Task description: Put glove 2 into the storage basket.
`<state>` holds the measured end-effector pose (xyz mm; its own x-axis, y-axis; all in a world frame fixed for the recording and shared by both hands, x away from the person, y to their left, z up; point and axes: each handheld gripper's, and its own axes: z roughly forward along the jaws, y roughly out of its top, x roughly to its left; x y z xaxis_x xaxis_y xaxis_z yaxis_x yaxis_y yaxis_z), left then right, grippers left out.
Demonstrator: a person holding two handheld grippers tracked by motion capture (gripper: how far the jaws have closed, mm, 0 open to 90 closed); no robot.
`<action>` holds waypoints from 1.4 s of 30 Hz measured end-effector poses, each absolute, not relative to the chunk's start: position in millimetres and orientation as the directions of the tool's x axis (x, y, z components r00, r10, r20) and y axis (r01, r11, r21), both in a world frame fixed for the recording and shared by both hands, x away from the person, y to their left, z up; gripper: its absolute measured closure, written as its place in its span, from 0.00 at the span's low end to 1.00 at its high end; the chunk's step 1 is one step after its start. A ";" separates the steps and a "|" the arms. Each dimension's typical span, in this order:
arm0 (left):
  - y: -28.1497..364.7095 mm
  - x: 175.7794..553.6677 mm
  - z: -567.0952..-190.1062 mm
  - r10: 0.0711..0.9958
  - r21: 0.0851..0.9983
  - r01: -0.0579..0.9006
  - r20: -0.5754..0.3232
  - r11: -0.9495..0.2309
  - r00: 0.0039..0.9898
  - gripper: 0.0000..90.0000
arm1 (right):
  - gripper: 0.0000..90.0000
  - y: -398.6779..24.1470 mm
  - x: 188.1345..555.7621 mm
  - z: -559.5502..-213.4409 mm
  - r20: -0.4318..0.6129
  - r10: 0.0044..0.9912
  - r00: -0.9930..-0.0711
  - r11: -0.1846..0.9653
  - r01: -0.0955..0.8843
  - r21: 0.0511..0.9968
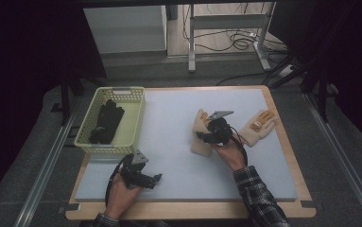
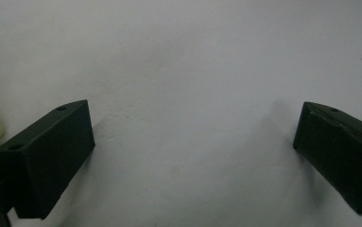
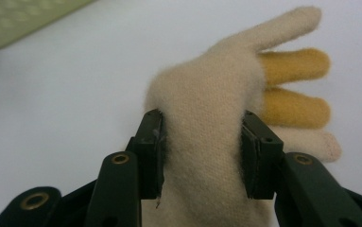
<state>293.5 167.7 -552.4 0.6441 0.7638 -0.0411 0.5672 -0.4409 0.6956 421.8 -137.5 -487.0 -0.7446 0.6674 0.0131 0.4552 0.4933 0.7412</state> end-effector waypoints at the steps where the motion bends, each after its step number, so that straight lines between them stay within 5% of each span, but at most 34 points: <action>1: 167.7 293.5 -552.3 0.763 0.695 0.567 -0.040 -0.442 0.645 0.00 | 0.62 -137.3 415.9 -484.0 0.017 0.657 -0.754 0.495 0.448 0.744; 10: 168.1 293.7 -552.2 0.762 0.694 0.565 -0.036 -0.447 0.647 0.00 | 0.61 -126.2 361.5 -480.2 0.053 0.536 -0.843 0.553 0.398 0.732; 16: 168.2 293.8 -552.1 0.760 0.692 0.564 -0.035 -0.450 0.649 0.00 | 0.39 -123.1 351.5 -498.5 0.040 0.514 -0.857 0.578 0.381 0.721; 20: 168.2 293.8 -552.1 0.760 0.692 0.565 -0.035 -0.450 0.648 0.00 | 0.37 -139.7 355.6 -494.4 0.059 0.561 -0.826 0.528 0.411 0.743; 28: 168.1 293.7 -552.2 0.761 0.692 0.566 -0.037 -0.447 0.647 0.00 | 0.61 -169.9 359.3 -497.3 0.054 0.633 -0.773 0.498 0.459 0.736; 42: 167.9 293.6 -552.3 0.763 0.694 0.567 -0.040 -0.443 0.645 0.00 | 0.71 -162.5 371.3 -517.0 0.097 0.634 -0.767 0.488 0.495 0.719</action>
